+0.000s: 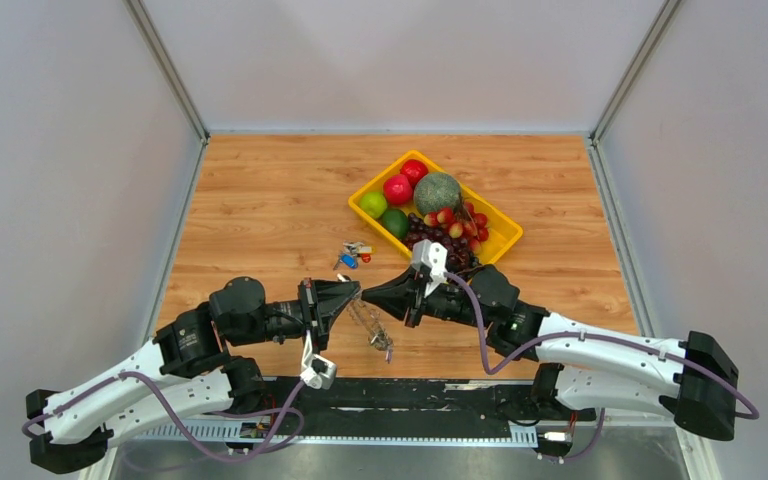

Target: Remove the keys from the keyring

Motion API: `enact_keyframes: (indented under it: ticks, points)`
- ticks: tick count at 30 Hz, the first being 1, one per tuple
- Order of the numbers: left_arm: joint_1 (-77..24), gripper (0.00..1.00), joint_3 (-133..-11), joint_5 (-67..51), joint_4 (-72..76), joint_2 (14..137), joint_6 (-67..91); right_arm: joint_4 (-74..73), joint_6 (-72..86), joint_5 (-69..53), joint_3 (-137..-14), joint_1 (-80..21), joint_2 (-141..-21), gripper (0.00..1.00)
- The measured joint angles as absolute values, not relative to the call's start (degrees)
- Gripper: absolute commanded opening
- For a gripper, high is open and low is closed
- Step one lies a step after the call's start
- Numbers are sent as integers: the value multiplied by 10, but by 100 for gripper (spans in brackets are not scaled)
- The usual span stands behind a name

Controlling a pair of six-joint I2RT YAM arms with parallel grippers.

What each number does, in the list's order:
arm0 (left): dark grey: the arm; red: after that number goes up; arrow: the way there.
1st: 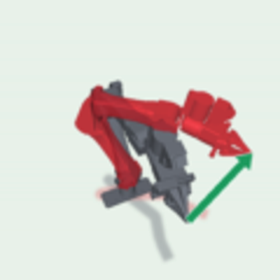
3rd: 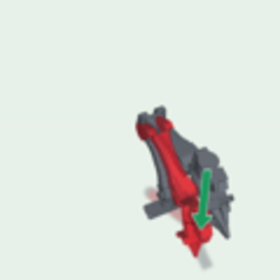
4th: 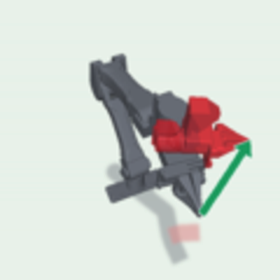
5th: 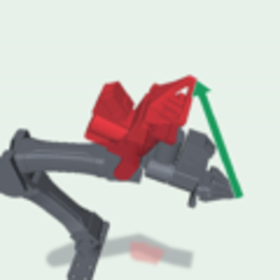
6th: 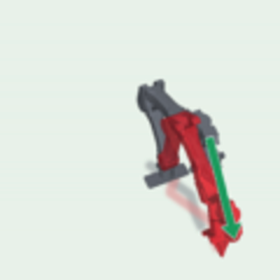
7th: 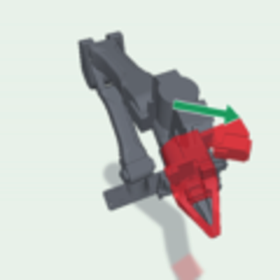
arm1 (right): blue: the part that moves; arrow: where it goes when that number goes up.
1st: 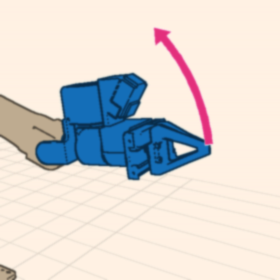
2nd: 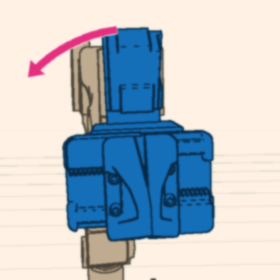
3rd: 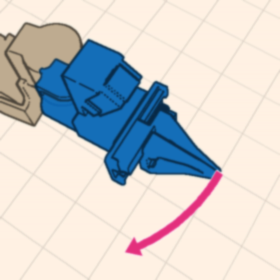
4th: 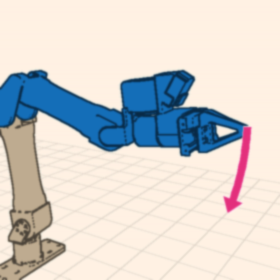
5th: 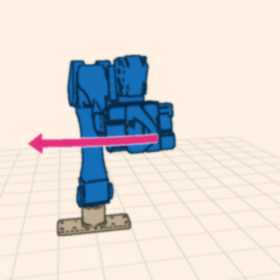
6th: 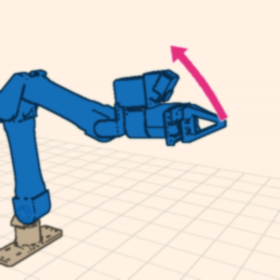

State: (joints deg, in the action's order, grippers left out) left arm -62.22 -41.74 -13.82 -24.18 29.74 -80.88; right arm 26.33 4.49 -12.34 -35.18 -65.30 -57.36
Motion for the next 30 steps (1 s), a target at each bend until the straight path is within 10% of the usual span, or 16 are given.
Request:
enact_keyframes:
  ticks: [24,30]
  points:
    - [-622,0,-417,-142,-245,301,-828,357,445,-186,-322,-564,-612,0]
    - [-622,0,-417,-146,-246,300,-828,345,455,-201,-322,-554,-615,36]
